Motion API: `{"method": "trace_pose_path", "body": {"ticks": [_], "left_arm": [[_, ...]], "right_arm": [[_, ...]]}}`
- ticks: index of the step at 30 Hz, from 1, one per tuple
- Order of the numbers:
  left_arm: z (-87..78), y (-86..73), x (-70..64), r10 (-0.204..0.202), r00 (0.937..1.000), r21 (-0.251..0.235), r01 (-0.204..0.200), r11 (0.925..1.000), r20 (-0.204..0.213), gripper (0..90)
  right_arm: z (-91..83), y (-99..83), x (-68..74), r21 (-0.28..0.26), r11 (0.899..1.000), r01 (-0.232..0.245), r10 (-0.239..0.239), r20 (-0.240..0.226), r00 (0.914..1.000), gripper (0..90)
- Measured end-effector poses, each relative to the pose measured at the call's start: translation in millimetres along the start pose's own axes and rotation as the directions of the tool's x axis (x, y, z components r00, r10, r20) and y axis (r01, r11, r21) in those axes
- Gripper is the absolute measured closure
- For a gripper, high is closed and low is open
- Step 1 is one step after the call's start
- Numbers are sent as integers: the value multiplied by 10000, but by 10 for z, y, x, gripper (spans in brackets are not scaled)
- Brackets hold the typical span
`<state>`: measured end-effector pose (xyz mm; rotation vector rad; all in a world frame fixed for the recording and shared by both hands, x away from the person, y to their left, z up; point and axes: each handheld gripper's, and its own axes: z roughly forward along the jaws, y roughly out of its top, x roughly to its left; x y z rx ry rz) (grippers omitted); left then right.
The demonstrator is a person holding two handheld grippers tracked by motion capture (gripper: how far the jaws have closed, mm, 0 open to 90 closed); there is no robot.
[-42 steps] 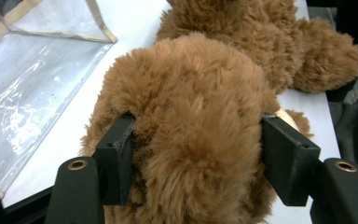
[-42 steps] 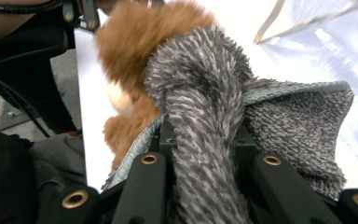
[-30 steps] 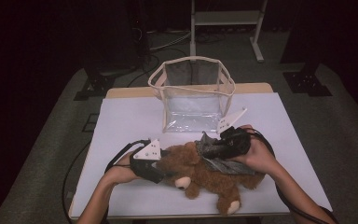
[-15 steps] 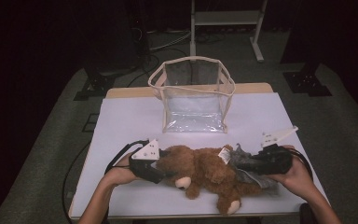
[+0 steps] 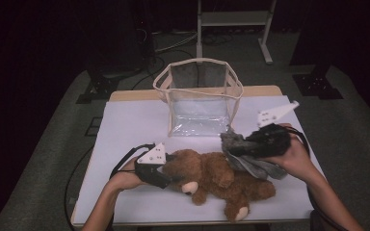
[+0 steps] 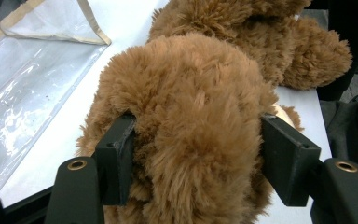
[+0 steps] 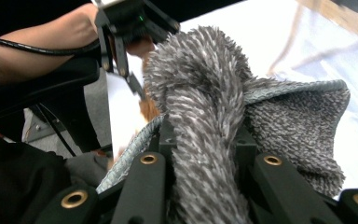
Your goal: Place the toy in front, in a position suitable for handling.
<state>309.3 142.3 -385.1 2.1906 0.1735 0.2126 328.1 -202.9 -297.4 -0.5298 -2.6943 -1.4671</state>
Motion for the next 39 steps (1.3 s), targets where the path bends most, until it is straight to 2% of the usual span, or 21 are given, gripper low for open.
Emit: {"method": "trace_pose_path", "body": {"ticks": [1,4,6,7,8,9,11,12,15,17,20,23,24,25,27,29,32,34,37,38,39], "left_arm": [[-2,-1,-4,63,10000,5,-63,10000,-24,348],[-5,-13,-12,115,9999,-67,-115,9999,-79,347],[-10,-21,-15,109,9999,-75,-110,9999,-74,347],[-11,-28,-19,64,9999,-118,-65,9999,-92,347],[-17,-46,-18,3,9999,-187,-5,9998,-111,347],[-21,-53,-15,-12,9999,-218,9,9998,-134,344],[-27,-56,-10,-35,9999,-259,32,9997,-119,327],[-42,-54,6,-176,9996,-406,167,9990,-211,303],[-54,-47,42,-625,9972,-394,608,9974,-420,206],[-55,-62,48,-752,9965,-500,734,9961,-365,245],[-33,-78,15,-551,9978,-457,535,9975,-355,335],[-21,-97,8,-488,9985,-579,473,9972,-237,367],[-21,-97,8,-488,9985,-579,473,9972,-237,369],[-20,-92,-1,-396,9991,-654,385,9971,-145,369],[-19,-78,-15,-354,9993,-697,347,9970,-84,369],[-16,-74,-27,-200,9997,-487,192,9986,-165,368],[-29,-124,-26,-323,9993,-487,313,9983,-205,367],[-34,-133,-28,-335,9992,-502,323,9982,-218,366],[-32,-133,-35,-340,9991,-523,326,9981,-250,366],[-32,-133,-35,-340,9991,-523,326,9981,-250,365],[-33,-134,-33,-336,9992,-512,325,9982,-211,364]], "right_arm": [[188,140,-22,221,9996,147,-140,-286,9995,725],[495,247,-44,808,9959,399,-354,-556,9978,724],[674,228,-48,1403,9884,581,-510,-540,9972,723],[674,228,-48,1403,9884,581,-510,-540,9972,723],[793,136,-59,1905,9800,569,-463,-596,9971,723],[823,71,-63,2061,9772,514,-400,-591,9975,724],[828,-61,-59,2025,9790,255,-117,-688,9976,725],[812,-112,-50,1895,9817,173,-48,-663,9978,726],[744,-187,-21,1681,9857,91,-5,-511,9987,727],[714,-187,-14,1675,9858,78,-5,-436,9990,726],[703,-149,0,1703,9853,120,-55,-387,9992,726],[748,24,36,1520,9873,454,-381,-510,9980,726],[748,24,36,1520,9873,454,-381,-510,9980,726],[828,112,42,1446,9870,705,-616,-648,9960,726],[948,192,53,1463,9859,814,-709,-754,9946,726],[1085,252,61,1515,9835,988,-864,-864,9925,726],[1192,282,70,1620,9807,1093,-940,-992,9906,726],[1186,273,67,1618,9814,1029,-875,-999,9911,726],[1014,142,35,1770,9803,872,-780,-580,9953,726],[1014,142,35,1770,9803,872,-780,-580,9953,726],[851,26,7,1677,9840,596,-556,-283,9981,725]]}}
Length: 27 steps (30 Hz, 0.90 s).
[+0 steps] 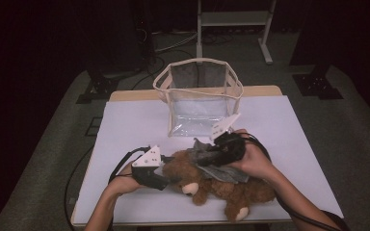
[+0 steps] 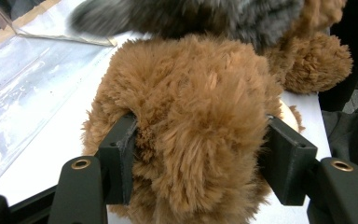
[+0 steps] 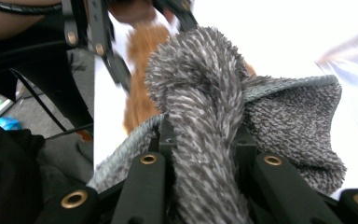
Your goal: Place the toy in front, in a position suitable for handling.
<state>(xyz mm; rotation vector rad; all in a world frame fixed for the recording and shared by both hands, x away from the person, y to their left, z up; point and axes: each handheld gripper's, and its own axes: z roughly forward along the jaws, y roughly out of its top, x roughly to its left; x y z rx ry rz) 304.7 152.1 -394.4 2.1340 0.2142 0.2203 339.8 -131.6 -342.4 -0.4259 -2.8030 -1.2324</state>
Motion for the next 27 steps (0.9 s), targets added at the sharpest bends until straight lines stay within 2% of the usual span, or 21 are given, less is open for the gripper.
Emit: {"method": "trace_pose_path", "body": {"ticks": [2,4,5,6,10,14,20,23,24,27], "left_arm": [[4,6,-5,-42,10000,25,42,10000,10,362],[4,13,-2,-25,10000,105,25,9999,8,358],[4,13,-2,-25,10000,105,25,9999,8,358],[1,17,-3,-31,10000,165,30,9999,18,357],[-5,20,3,27,10000,259,-28,9997,40,354],[-2,32,8,21,10000,320,-23,9995,54,350],[-43,57,33,21,10000,595,-19,9982,-29,319],[-80,76,55,-3,10000,497,1,9988,24,306],[-104,120,67,42,9999,345,-45,9994,111,303],[-67,212,71,186,9996,316,-193,9993,228,268]], "right_arm": [[-176,-155,-25,-462,9974,-553,553,-6,9985,726],[-360,-296,-43,-799,9935,-806,818,121,9966,725],[-360,-296,-43,-799,9935,-806,818,121,9966,725],[-519,-422,-37,-867,9916,-956,996,433,9941,725],[-723,-647,0,-733,9885,-1326,1388,868,9865,725],[-741,-791,42,-668,9856,-1553,1609,895,9829,723],[-524,-811,17,-726,9836,-1653,1685,415,9848,725],[-486,-815,20,-726,9841,-1624,1659,446,9851,725],[-482,-820,23,-731,9842,-1610,1646,457,9853,725],[-471,-834,22,-778,9831,-1659,1695,420,9846,725]]}}
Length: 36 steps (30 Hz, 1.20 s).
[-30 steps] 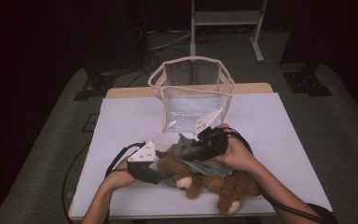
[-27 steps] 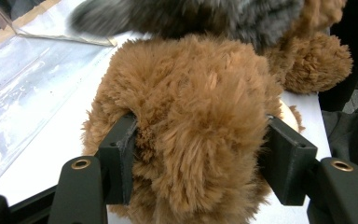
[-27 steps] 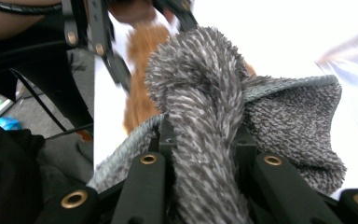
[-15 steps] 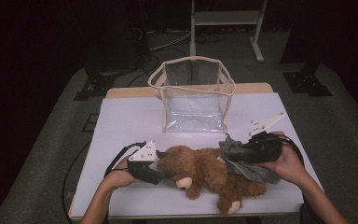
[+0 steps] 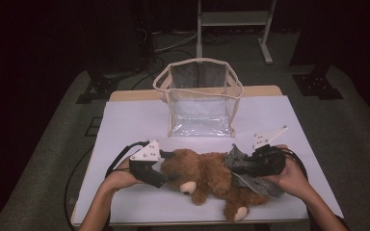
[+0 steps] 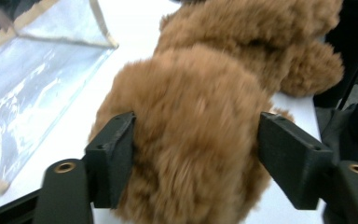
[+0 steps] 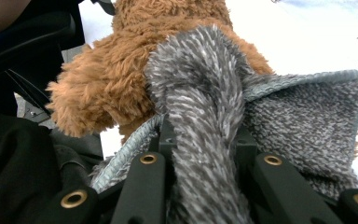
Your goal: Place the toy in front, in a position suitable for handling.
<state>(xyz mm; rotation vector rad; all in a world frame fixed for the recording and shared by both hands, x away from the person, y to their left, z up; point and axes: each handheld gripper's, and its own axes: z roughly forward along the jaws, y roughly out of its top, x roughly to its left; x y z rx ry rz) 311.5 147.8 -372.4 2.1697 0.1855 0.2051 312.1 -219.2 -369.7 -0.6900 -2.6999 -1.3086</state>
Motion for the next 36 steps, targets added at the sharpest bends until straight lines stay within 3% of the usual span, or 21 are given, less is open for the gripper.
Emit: {"method": "trace_pose_path", "body": {"ticks": [3,8,11,20,24,25,27,30,31,36], "left_arm": [[100,84,19,198,9997,237,-202,9995,162,209],[235,159,75,185,9992,432,-201,9989,361,140],[376,181,116,293,9988,1073,-332,9937,380,94],[502,191,220,-335,9968,1382,232,9901,726,72],[478,210,214,-45,9975,1468,-59,9891,705,263],[463,213,207,86,9979,1447,-178,9893,638,263],[440,207,180,82,9993,1421,-134,9898,370,357],[416,199,149,272,9995,1399,-292,9897,165,399],[394,199,127,359,9993,1393,-344,9897,-86,410],[347,208,154,417,9980,1483,-343,9883,-472,434]], "right_arm": [[12,-1,-1,18,10000,23,-23,24,10000,725],[16,-16,4,-6,10000,-1,1,29,10000,725],[16,-35,-12,-108,9999,-54,54,-20,10000,725],[27,-58,-60,-266,9994,-207,205,-104,9997,724],[26,-63,-79,-313,9991,-269,264,-137,9996,724],[26,-63,-79,-313,9991,-269,264,-137,9996,724],[20,-54,-97,-344,9990,-293,289,-129,9995,723],[15,-42,-109,-349,9990,-284,279,-138,9995,723],[12,-26,-114,-356,9990,-271,267,-116,9996,722],[4,42,-140,-377,9991,-175,176,22,9998,722]]}}
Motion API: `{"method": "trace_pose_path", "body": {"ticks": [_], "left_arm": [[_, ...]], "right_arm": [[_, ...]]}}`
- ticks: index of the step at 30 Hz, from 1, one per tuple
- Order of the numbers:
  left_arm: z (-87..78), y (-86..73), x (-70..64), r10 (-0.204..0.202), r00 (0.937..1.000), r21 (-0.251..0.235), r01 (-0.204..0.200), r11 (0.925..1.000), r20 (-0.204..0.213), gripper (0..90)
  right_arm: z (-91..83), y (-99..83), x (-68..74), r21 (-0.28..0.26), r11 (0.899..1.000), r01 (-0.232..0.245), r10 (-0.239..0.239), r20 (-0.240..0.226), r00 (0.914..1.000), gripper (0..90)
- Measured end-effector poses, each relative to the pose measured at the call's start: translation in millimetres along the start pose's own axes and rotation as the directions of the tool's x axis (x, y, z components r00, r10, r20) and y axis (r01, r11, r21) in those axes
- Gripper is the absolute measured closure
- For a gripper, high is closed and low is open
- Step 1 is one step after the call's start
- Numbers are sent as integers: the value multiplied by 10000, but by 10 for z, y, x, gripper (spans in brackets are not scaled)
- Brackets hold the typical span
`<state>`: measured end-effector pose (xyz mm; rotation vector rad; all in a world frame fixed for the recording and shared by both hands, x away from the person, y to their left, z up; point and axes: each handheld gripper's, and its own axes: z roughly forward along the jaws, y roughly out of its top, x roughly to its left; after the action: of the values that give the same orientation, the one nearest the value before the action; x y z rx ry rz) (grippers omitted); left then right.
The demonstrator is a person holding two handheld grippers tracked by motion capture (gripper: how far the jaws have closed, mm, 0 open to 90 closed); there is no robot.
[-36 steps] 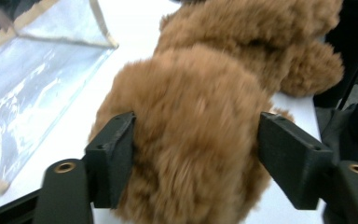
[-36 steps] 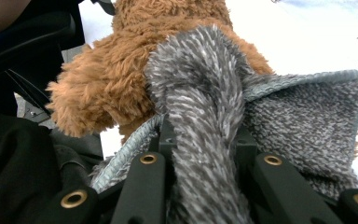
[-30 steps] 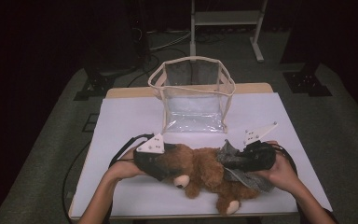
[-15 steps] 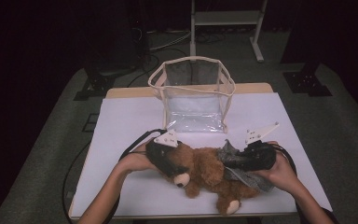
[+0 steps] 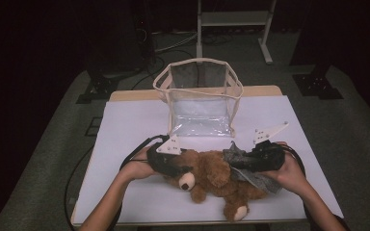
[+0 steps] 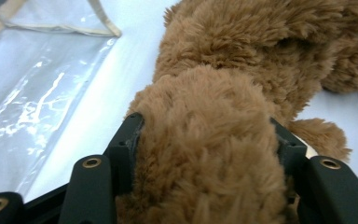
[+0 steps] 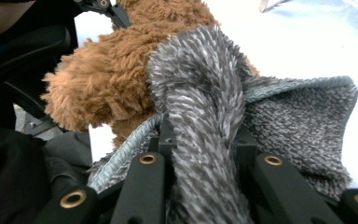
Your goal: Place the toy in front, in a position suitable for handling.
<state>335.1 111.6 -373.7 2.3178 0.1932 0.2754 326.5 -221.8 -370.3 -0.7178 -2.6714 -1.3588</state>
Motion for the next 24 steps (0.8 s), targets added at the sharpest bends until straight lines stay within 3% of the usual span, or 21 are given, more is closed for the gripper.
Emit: {"method": "trace_pose_path", "body": {"ticks": [5,10,17,21,24], "left_arm": [[-111,-33,103,-168,9981,144,177,9997,-591,451],[-173,-104,124,-426,9959,121,437,9990,-792,452],[-274,-204,-4,-441,9973,1,442,9990,-593,421],[-358,-212,-48,-519,9986,-148,518,9985,-88,347],[-370,-181,-56,-540,9985,-297,542,9981,81,277]], "right_arm": [[73,198,-110,147,9998,137,-139,112,9998,721],[135,342,-187,75,9999,130,-130,-22,9999,722],[273,470,-160,22,9997,255,-254,-401,9989,722],[388,356,-54,359,9988,319,-285,-920,9954,722],[395,297,8,357,9987,373,-338,-944,9950,723]]}}
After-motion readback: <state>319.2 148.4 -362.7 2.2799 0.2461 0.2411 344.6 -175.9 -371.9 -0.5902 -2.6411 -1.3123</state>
